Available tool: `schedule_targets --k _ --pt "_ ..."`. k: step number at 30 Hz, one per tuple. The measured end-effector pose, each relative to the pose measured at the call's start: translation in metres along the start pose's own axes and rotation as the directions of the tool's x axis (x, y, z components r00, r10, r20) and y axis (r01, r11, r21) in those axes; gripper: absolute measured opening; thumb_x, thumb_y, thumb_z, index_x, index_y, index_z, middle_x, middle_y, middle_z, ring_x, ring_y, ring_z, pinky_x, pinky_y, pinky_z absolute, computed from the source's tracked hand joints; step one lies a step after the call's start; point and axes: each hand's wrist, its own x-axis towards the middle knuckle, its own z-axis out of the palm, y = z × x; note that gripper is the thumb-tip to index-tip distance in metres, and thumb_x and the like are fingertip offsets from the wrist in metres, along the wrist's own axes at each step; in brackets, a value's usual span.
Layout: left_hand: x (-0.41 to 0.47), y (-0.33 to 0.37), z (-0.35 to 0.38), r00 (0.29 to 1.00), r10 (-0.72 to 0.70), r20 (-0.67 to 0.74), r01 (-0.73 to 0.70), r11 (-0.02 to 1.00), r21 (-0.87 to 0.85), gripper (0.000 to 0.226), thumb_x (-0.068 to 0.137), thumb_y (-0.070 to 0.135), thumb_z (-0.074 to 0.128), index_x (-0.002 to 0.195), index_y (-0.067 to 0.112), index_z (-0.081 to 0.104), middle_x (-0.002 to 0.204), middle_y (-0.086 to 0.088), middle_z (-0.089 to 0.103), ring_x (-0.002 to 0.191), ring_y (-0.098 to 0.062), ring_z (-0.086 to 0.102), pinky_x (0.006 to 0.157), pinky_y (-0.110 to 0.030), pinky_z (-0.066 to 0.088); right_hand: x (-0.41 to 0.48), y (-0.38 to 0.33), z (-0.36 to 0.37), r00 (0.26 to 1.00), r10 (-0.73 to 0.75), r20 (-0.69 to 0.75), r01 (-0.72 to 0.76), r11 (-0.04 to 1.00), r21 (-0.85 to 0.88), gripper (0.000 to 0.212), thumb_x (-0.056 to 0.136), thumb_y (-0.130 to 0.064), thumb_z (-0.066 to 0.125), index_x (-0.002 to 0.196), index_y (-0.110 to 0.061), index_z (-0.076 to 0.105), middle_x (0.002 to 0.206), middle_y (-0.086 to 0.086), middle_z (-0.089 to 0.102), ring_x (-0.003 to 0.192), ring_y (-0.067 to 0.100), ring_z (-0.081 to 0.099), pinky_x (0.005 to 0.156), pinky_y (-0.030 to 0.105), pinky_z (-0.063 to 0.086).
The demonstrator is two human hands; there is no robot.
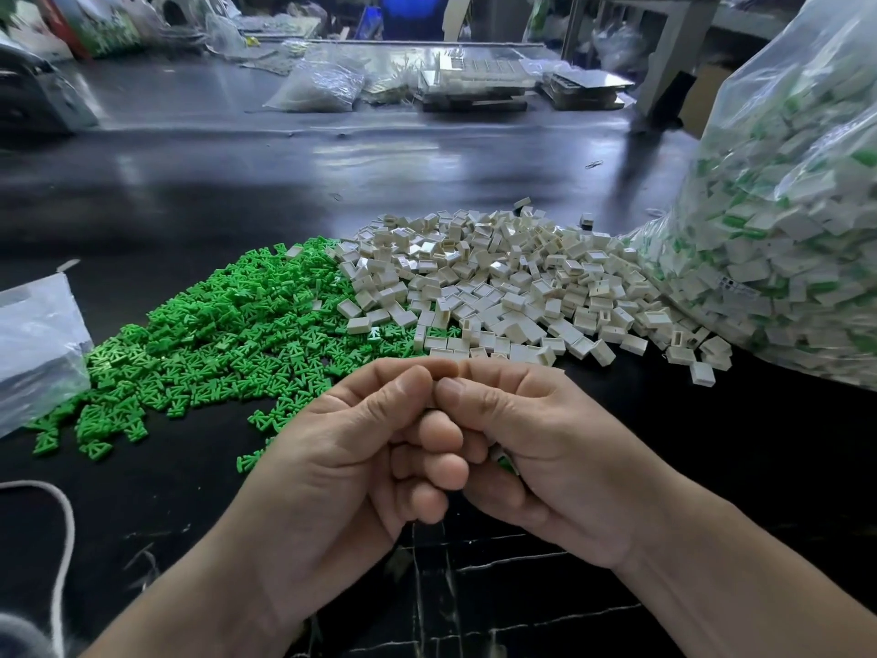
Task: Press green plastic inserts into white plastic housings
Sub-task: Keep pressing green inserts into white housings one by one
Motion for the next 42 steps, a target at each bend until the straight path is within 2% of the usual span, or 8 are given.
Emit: schedule_targets --k 5,21,26,29,32,35,38,42 --pt "0.0 0.0 0.008 0.994 0.034 -0.103 -0.029 0.998 0.049 0.017 0.066 0.021 0.073 0.08 0.013 0.077 0.054 -0.01 0.062 0.04 -0.017 0.062 0.034 -0.02 0.047 0.0 0.0 -0.001 1.0 -0.005 0.001 0.005 1.0 0.012 0.057 0.093 -0.028 0.06 0.127 0.015 0.044 0.063 -0.001 0.054 0.038 0.005 0.041 0.031 0.015 0.028" --pt "-0.001 -0.004 0.012 0.991 0.07 -0.118 -0.064 0.996 0.056 0.013 0.073 0.02 0.069 0.083 0.012 0.074 0.053 -0.009 0.062 0.04 -0.016 0.061 0.034 -0.021 0.047 0.0 0.001 0.001 1.0 0.006 -0.015 -0.005 1.0 0.026 0.053 0.091 -0.027 0.06 0.123 0.014 0.047 0.063 0.001 0.053 0.038 0.006 0.042 0.031 0.016 0.027" --pt "-0.001 -0.004 0.003 0.993 0.115 -0.023 -0.112 0.99 0.091 0.024 0.084 0.02 0.065 0.105 0.008 0.07 0.067 -0.014 0.066 0.053 -0.022 0.067 0.043 -0.026 0.052 0.0 -0.002 0.001 1.0 -0.025 -0.012 0.025 1.0 0.008 0.029 0.094 -0.03 0.056 0.079 -0.006 0.062 0.058 0.004 0.054 0.037 0.009 0.041 0.032 0.017 0.025" --pt "0.001 -0.001 -0.005 0.975 0.189 -0.114 -0.156 0.955 0.253 0.027 0.081 0.023 0.069 0.104 0.01 0.067 0.068 -0.017 0.065 0.052 -0.025 0.064 0.043 -0.028 0.05 0.001 -0.003 0.001 0.999 -0.018 -0.049 0.018 1.0 0.007 0.023 0.092 -0.028 0.056 0.076 -0.011 0.055 0.06 0.003 0.053 0.038 0.009 0.041 0.033 0.017 0.023" --pt "0.003 -0.001 -0.017 0.871 0.426 -0.243 -0.161 0.716 0.679 0.016 0.087 0.026 0.064 0.101 0.019 0.065 0.07 -0.006 0.069 0.057 -0.02 0.066 0.049 -0.024 0.052 0.0 -0.006 -0.004 1.0 -0.02 -0.015 0.021 0.993 0.119 0.012 0.084 -0.021 0.061 0.078 -0.014 0.053 0.065 0.004 0.057 0.038 0.009 0.046 0.033 0.015 0.028" --pt "0.004 -0.004 -0.025 0.782 0.623 -0.024 -0.063 0.118 0.991 0.015 0.089 0.037 0.059 0.103 0.038 0.064 0.085 0.015 0.067 0.077 -0.001 0.063 0.059 -0.016 0.05 0.0 -0.009 -0.008 0.992 -0.095 0.084 0.061 0.94 0.335 0.018 0.077 -0.017 0.07 0.086 -0.014 0.055 0.078 0.01 0.063 0.044 0.011 0.056 0.032 0.016 0.036" --pt "0.011 -0.011 -0.026 0.854 0.504 0.129 0.042 -0.315 0.948 0.047 0.086 0.048 0.054 0.13 0.031 0.056 0.117 0.011 0.059 0.104 -0.007 0.055 0.084 -0.026 0.045 0.001 -0.011 -0.013 0.984 -0.136 0.115 0.073 0.897 0.436 0.019 0.08 -0.015 0.067 0.095 -0.01 0.058 0.084 0.011 0.063 0.049 0.011 0.06 0.032 0.017 0.041" --pt "0.018 -0.014 -0.027 0.901 0.408 0.147 0.104 -0.534 0.839 0.047 0.086 0.043 0.059 0.127 0.02 0.064 0.12 -0.004 0.062 0.11 -0.027 0.051 0.092 -0.044 0.042 0.001 -0.014 -0.016 0.997 -0.074 0.026 0.059 0.927 0.37 0.012 0.083 -0.019 0.07 0.085 -0.013 0.06 0.079 0.005 0.062 0.049 0.008 0.058 0.032 0.015 0.041"
